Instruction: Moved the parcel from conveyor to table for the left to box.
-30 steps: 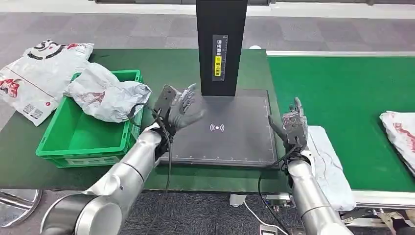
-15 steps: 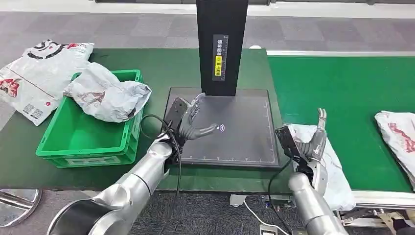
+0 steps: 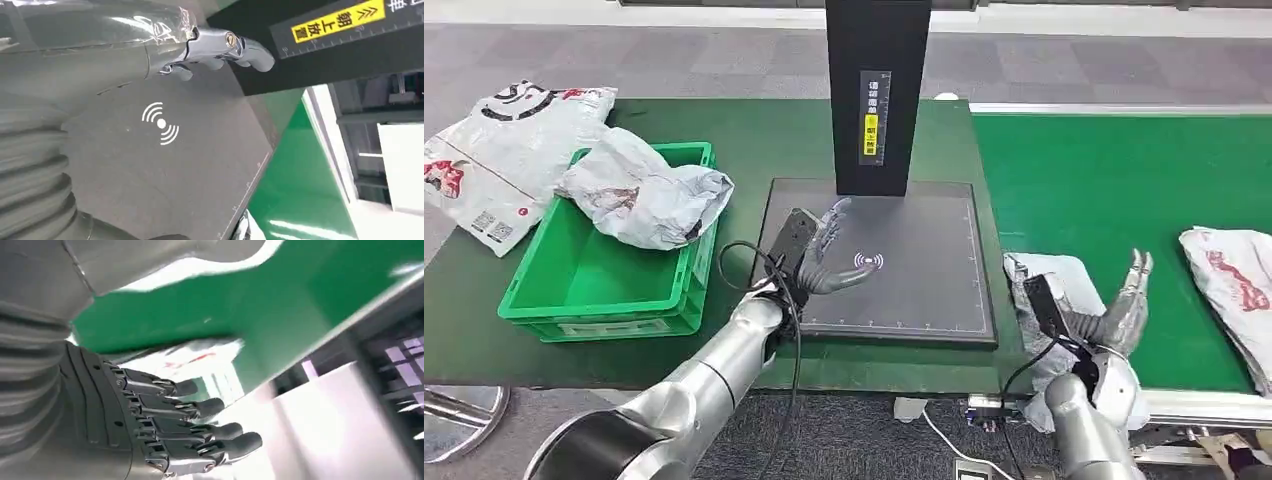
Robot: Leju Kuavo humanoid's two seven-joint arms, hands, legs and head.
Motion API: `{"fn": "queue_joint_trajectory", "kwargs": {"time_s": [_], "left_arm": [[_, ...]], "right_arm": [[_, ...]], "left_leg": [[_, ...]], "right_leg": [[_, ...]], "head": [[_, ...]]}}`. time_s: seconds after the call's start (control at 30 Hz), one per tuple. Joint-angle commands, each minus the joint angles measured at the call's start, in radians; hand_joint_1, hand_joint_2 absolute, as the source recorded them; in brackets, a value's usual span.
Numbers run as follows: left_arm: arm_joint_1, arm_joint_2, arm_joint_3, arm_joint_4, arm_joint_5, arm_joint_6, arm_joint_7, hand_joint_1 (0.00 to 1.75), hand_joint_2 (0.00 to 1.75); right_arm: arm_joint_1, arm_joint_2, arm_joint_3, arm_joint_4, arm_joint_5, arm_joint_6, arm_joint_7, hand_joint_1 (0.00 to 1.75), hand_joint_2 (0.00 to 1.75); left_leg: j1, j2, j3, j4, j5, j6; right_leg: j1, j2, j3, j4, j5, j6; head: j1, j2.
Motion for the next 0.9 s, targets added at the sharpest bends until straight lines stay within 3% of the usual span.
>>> {"fn": "queue_joint_trajectory", "kwargs": {"time_s": [0.03, 0.1, 0.2, 0.27, 0.4, 0.43, 0.47, 0.53, 0.57, 0.67, 0.73, 0.8, 0.9], "left_arm": [[-0.019, 0.037, -0.075, 0.015, 0.031, 0.01, 0.005, 0.0, 1.75], [-0.024, 0.038, -0.087, 0.013, 0.034, 0.007, 0.01, 0.0, 1.75], [-0.027, 0.039, -0.1, 0.012, 0.043, 0.001, 0.019, 0.0, 1.75], [-0.029, 0.039, -0.111, 0.013, 0.047, -0.006, 0.022, 0.0, 1.75], [-0.028, 0.043, -0.119, 0.008, 0.06, 0.002, 0.02, 0.0, 1.75], [-0.027, 0.045, -0.119, 0.007, 0.06, 0.003, 0.02, 0.0, 1.75], [-0.024, 0.051, -0.12, 0.004, 0.062, 0.009, 0.018, 0.0, 1.75], [-0.022, 0.055, -0.12, 0.003, 0.063, 0.009, 0.017, 0.0, 1.75], [-0.018, 0.058, -0.121, 0.001, 0.065, 0.012, 0.014, 0.0, 1.75], [-0.009, 0.066, -0.122, -0.005, 0.069, 0.018, 0.006, 0.0, 1.75], [-0.004, 0.072, -0.122, -0.011, 0.073, 0.022, 0.001, 0.0, 1.75], [0.006, 0.086, -0.119, -0.023, 0.085, 0.038, -0.014, 0.0, 1.75], [0.013, 0.102, -0.114, -0.032, 0.09, 0.042, -0.021, 0.0, 1.75]], "right_arm": [[-0.057, -0.015, -0.134, 0.222, 0.176, 0.031, 0.305, 0.0, 1.75], [-0.054, -0.046, -0.052, 0.271, 0.241, 0.211, 0.489, 0.0, 1.75], [-0.041, -0.077, 0.034, 0.311, 0.267, 0.458, 0.573, 0.0, 1.75], [-0.018, -0.095, 0.09, 0.33, 0.264, 0.622, 0.572, 0.0, 1.75], [0.006, -0.105, 0.186, 0.344, 0.278, 0.768, 0.524, 0.0, 1.75], [0.0, -0.104, 0.193, 0.35, 0.276, 0.787, 0.511, 0.1, 1.75], [-0.02, -0.099, 0.201, 0.366, 0.259, 0.834, 0.467, 1.75, 1.75], [-0.032, -0.096, 0.205, 0.369, 0.255, 0.849, 0.458, 1.75, 1.75], [-0.046, -0.095, 0.209, 0.384, 0.23, 0.902, 0.395, 1.75, 1.75], [-0.074, -0.094, 0.232, 0.396, 0.208, 0.934, 0.333, 1.75, 1.75], [-0.096, -0.091, 0.249, 0.399, 0.196, 0.919, 0.313, 1.75, 1.75], [-0.138, -0.063, 0.24, 0.385, 0.155, 0.833, 0.292, 1.75, 1.75], [-0.193, -0.02, 0.219, 0.369, 0.104, 0.759, 0.31, 1.75, 1.75]], "left_leg": [[0.002, 0.002, 0.006, -0.002, -0.002, 0.0], [0.002, 0.003, 0.006, -0.002, -0.002, 0.0], [0.002, 0.001, 0.004, -0.002, -0.001, 0.0], [0.002, 0.001, 0.005, -0.002, -0.002, 0.0], [0.002, -0.001, 0.005, -0.001, -0.002, 0.0], [0.002, -0.001, 0.007, -0.003, -0.002, 0.0], [0.002, 0.001, 0.006, -0.001, -0.002, 0.001], [0.003, 0.003, 0.009, -0.001, -0.003, 0.001], [0.004, 0.003, 0.012, -0.003, -0.003, 0.001], [0.006, 0.007, 0.018, -0.003, -0.006, 0.0], [0.006, 0.009, 0.02, -0.005, -0.005, 0.0], [0.006, 0.016, 0.022, -0.002, -0.009, -0.001], [0.008, 0.027, 0.024, -0.002, -0.01, -0.004]], "right_leg": [[0.002, 0.004, 0.006, -0.004, 0.0, -0.001], [0.002, 0.005, 0.006, -0.003, 0.0, -0.001], [0.002, 0.003, 0.004, -0.003, 0.0, -0.001], [0.002, 0.003, 0.005, -0.004, 0.0, -0.001], [0.002, 0.001, 0.005, -0.003, -0.001, -0.001], [0.002, 0.001, 0.007, -0.005, -0.001, -0.001], [0.003, 0.003, 0.006, -0.004, -0.001, 0.0], [0.004, 0.005, 0.01, -0.005, -0.001, 0.0], [0.005, 0.005, 0.013, -0.009, 0.0, 0.0], [0.007, 0.01, 0.019, -0.011, 0.001, 0.0], [0.007, 0.012, 0.02, -0.013, 0.002, 0.0], [0.008, 0.016, 0.022, -0.01, 0.0, 0.0], [0.008, 0.029, 0.02, -0.009, 0.003, -0.003]], "head": [[0.0, 0.0], [0.0, 0.0], [0.0, 0.0], [0.0, 0.0], [0.0, 0.0], [0.0, 0.0], [0.0, 0.0], [0.0, 0.0], [0.0, 0.0], [0.0, 0.0], [0.0, 0.0], [0.0, 0.0], [0.0, 0.0]]}}
